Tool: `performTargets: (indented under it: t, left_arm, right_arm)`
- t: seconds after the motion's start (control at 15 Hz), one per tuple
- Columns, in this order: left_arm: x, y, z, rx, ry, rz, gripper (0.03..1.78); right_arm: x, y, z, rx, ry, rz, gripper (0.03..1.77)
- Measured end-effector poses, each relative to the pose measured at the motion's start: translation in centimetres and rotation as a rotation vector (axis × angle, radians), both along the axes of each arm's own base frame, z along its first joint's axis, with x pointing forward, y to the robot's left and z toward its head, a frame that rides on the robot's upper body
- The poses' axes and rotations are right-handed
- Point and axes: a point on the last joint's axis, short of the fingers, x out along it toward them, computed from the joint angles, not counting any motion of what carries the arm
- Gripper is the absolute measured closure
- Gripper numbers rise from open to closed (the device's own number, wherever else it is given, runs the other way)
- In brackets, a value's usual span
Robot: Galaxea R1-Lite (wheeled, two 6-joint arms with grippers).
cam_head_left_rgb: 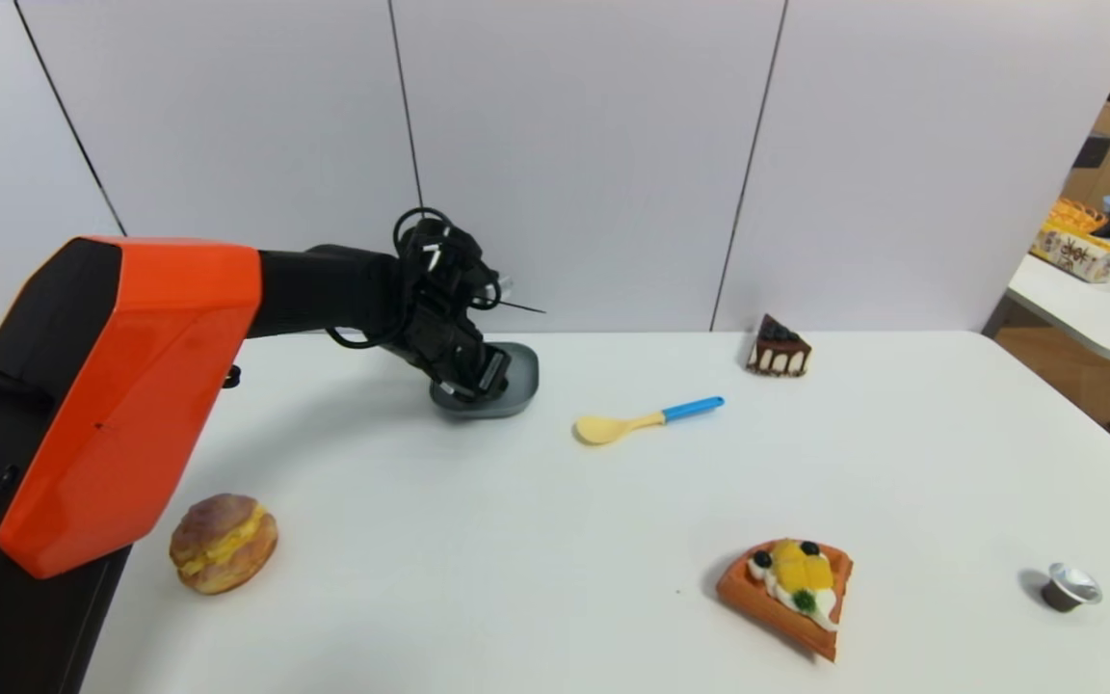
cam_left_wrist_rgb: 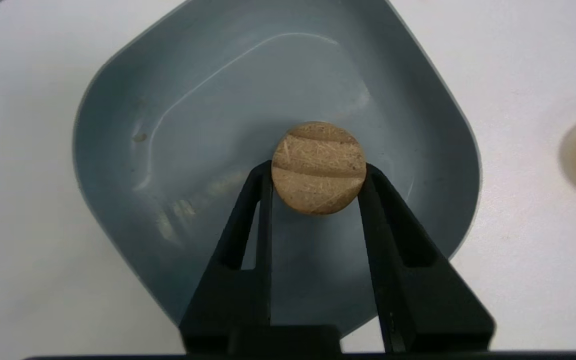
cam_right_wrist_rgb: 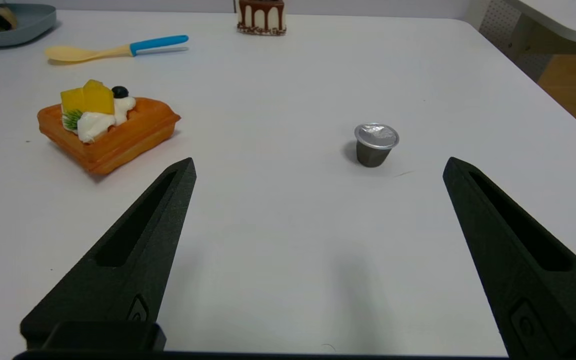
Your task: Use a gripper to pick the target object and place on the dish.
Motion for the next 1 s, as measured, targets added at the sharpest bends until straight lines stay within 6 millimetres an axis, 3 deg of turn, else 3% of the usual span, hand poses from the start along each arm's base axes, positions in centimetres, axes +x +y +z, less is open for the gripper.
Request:
performTargets:
  t: [0.13, 0.47, 0.73, 0.87, 1.0]
  left_arm:
    - [0.1, 0.0, -0.1, -0.001, 0.002, 0.003, 0.94]
    - [-0.2, 0.3, 0.4, 0.001, 0.006, 0.005, 0.54]
    - [-3.0, 2.2, 5.1, 0.002, -0.003, 0.023, 0.37]
    - [-5.6, 4.4, 8.0, 0.002, -0.003, 0.051, 0.31]
    - [-8.8, 7.1, 9.5, 0.006, 0.009, 0.093, 0.27]
  right_arm:
    - [0.0, 0.0, 0.0, 0.000, 0.000, 0.000, 0.09]
    - [0.0, 0.0, 0.0, 0.000, 0.001, 0.000, 0.09]
    - [0.0, 0.0, 0.0, 0.000, 0.000, 0.000, 0.09]
    - [0.0, 0.0, 0.0, 0.000, 0.000, 0.000, 0.09]
    - [0.0, 0.0, 0.0, 0.000, 0.000, 0.000, 0.09]
